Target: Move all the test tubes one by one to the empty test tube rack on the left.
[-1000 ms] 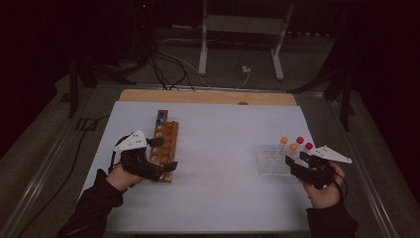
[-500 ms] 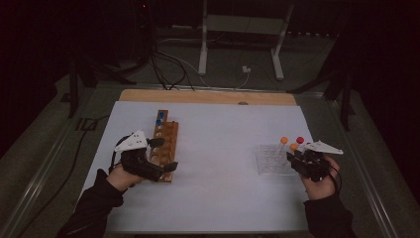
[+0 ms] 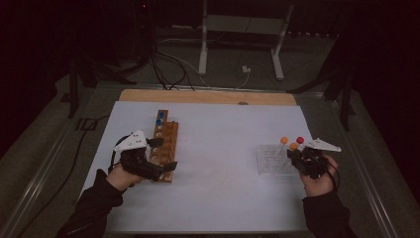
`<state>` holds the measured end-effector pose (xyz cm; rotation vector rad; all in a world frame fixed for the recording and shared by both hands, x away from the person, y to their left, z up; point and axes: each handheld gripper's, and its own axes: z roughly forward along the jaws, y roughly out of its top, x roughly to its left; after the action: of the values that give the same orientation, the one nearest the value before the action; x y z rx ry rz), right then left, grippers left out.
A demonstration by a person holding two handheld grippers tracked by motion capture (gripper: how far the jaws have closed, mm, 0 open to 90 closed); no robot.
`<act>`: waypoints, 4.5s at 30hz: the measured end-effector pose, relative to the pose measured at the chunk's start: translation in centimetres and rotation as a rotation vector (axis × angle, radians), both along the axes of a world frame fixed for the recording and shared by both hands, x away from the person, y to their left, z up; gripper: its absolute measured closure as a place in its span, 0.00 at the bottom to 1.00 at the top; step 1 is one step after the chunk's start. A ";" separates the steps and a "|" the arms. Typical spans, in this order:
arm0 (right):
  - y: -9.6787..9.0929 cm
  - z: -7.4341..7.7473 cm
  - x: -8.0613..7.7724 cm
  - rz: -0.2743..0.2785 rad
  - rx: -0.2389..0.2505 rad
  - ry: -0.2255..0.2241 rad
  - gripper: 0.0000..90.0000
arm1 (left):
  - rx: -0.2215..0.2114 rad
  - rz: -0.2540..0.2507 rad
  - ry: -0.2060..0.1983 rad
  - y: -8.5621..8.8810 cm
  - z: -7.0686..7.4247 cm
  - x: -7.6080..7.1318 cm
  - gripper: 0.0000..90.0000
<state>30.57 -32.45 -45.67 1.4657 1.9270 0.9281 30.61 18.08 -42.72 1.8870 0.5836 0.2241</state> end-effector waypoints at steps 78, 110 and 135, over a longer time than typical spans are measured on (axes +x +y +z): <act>17.0 2.8 -4.4 0.638 0.025 0.014 0.83 | 0.036 -0.311 -0.022 -11.1 0.6 0.0 0.58; 16.1 3.3 -4.3 0.594 0.096 -0.038 0.48 | 0.059 -0.275 -0.076 -10.7 1.7 0.8 0.79; 14.5 4.6 -4.4 0.555 0.178 -0.107 0.02 | 0.058 -0.005 -0.111 -1.8 5.8 3.7 0.79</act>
<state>26.16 -17.99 -41.12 0.9459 2.2595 1.4180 34.34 16.26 -36.92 1.9180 0.5012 0.3435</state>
